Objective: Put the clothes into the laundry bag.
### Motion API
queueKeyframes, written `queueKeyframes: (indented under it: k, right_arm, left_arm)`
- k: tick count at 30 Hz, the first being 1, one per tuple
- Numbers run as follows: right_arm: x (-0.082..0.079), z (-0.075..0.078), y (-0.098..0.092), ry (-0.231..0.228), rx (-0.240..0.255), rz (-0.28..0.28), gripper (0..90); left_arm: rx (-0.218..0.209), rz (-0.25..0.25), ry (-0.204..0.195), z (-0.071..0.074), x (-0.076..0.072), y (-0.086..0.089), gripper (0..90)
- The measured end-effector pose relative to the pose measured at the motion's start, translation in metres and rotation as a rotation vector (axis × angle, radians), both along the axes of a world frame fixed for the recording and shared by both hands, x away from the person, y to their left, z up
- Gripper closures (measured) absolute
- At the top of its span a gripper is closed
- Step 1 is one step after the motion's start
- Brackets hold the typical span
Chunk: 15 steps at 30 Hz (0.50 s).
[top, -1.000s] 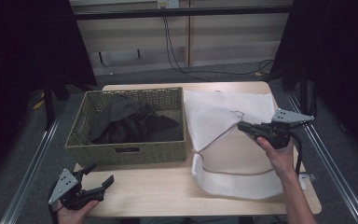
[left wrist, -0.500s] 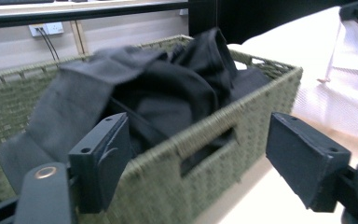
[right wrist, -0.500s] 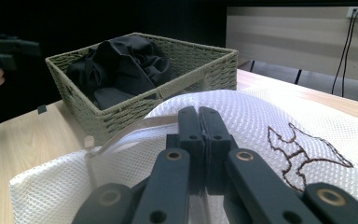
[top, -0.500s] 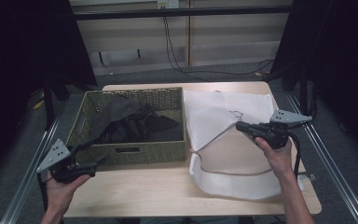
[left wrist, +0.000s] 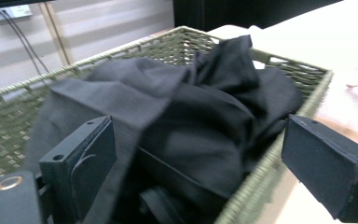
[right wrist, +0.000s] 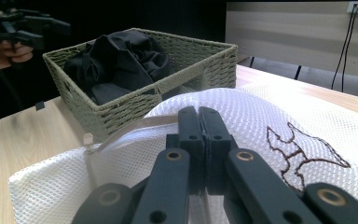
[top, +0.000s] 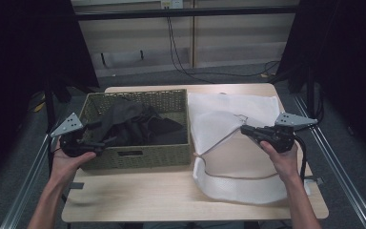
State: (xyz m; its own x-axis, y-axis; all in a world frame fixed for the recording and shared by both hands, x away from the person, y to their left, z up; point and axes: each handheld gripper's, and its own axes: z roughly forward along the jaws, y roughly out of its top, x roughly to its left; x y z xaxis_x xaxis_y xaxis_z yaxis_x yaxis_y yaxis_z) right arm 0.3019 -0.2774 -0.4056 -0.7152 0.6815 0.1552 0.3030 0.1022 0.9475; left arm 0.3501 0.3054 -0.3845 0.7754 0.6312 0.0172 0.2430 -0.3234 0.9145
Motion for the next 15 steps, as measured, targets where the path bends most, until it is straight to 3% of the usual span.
queueKeyframes:
  k: [2,5,9,12,15]
  right_arm:
    - [0.001,-0.001,0.0,-0.005,0.002,0.004,89.3]
    - [0.001,-0.001,0.0,0.004,0.0,-0.001,89.3]
    - [0.001,-0.001,0.0,0.004,-0.001,-0.001,89.2]
    - [0.002,-0.002,-0.001,0.005,0.001,-0.002,89.2]
    - [0.003,-0.002,-0.001,0.009,-0.002,0.0,89.2]
  left_arm:
    - [-0.005,-0.013,0.004,0.005,0.009,-0.002,8.4]
    - [0.02,-0.03,0.004,0.012,0.022,-0.008,7.3]
    - [0.009,-0.05,0.014,0.015,0.036,-0.012,5.5]
    - [0.04,-0.066,0.034,0.011,0.053,-0.021,5.5]
    - [0.034,-0.082,0.092,0.006,0.067,-0.028,6.3]
